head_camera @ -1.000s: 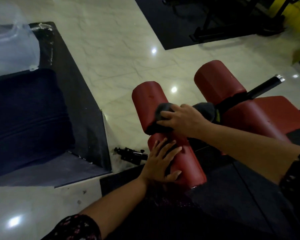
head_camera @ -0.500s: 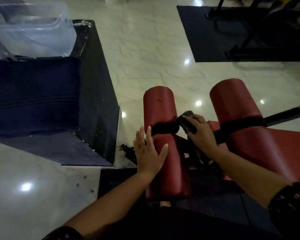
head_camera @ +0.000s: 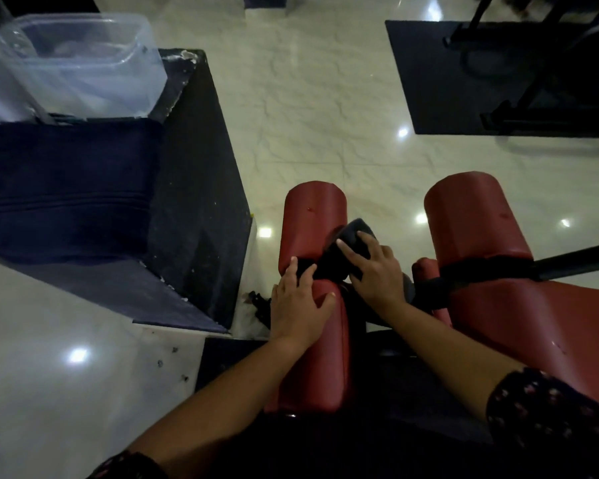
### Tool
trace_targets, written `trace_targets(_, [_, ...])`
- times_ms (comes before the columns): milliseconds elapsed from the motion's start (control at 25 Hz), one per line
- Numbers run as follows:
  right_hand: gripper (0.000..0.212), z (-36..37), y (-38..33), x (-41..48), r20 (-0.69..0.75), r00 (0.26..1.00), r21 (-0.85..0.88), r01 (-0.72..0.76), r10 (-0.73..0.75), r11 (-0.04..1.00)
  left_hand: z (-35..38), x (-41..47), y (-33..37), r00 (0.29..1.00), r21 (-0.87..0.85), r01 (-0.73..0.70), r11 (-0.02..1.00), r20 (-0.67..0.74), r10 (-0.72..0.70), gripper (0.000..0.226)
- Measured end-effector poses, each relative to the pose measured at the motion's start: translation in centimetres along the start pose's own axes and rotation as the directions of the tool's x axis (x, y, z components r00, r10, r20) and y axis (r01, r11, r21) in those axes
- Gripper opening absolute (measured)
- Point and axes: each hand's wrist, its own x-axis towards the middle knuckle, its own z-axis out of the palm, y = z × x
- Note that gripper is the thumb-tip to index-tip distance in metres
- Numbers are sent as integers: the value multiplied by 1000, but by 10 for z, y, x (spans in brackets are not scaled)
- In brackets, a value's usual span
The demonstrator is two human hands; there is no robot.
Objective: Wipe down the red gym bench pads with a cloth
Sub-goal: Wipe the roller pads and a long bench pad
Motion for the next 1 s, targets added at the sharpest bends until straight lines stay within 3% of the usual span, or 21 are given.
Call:
trace_targets(80, [72, 2, 2, 13, 19, 1000, -12, -16, 16, 1000, 0, -1, -1, 1000, -6, -3, 1000, 1, 3, 70])
trace_targets(240, [64, 16, 20, 70, 151, 963, 87, -237, 223, 968, 4, 0, -4, 1000, -24, 1, 1000, 4, 0, 83])
trace_targets(360, [66, 24, 48, 132, 295, 917, 175, -327, 267, 929, 5, 6, -7, 1000, -16, 12, 1000, 26, -12, 80])
trace_targets(480, [68, 23, 51, 160, 417, 869, 138, -351, 266, 926, 3, 8, -6, 998, -23, 20, 1000, 61, -18, 84])
trace_targets(760, [77, -8, 1, 46, 291, 952, 55, -116, 95, 992, 3, 4, -3, 1000, -99, 6, 995, 14, -5, 70])
trace_targets(840, [80, -8, -5, 9, 190, 981, 62, -34, 21, 997, 1, -2, -7, 990, -150, -113, 982, -99, 99, 57])
trace_targets(920, [74, -5, -2, -13, 84, 988, 31, 129, -131, 991, -3, -8, -18, 932, -93, -283, 955, -264, 250, 45])
trace_targets(1000, [61, -9, 1, -9, 56, 959, -30, 281, -279, 959, -5, -14, -31, 886, -71, -404, 912, -280, 370, 44])
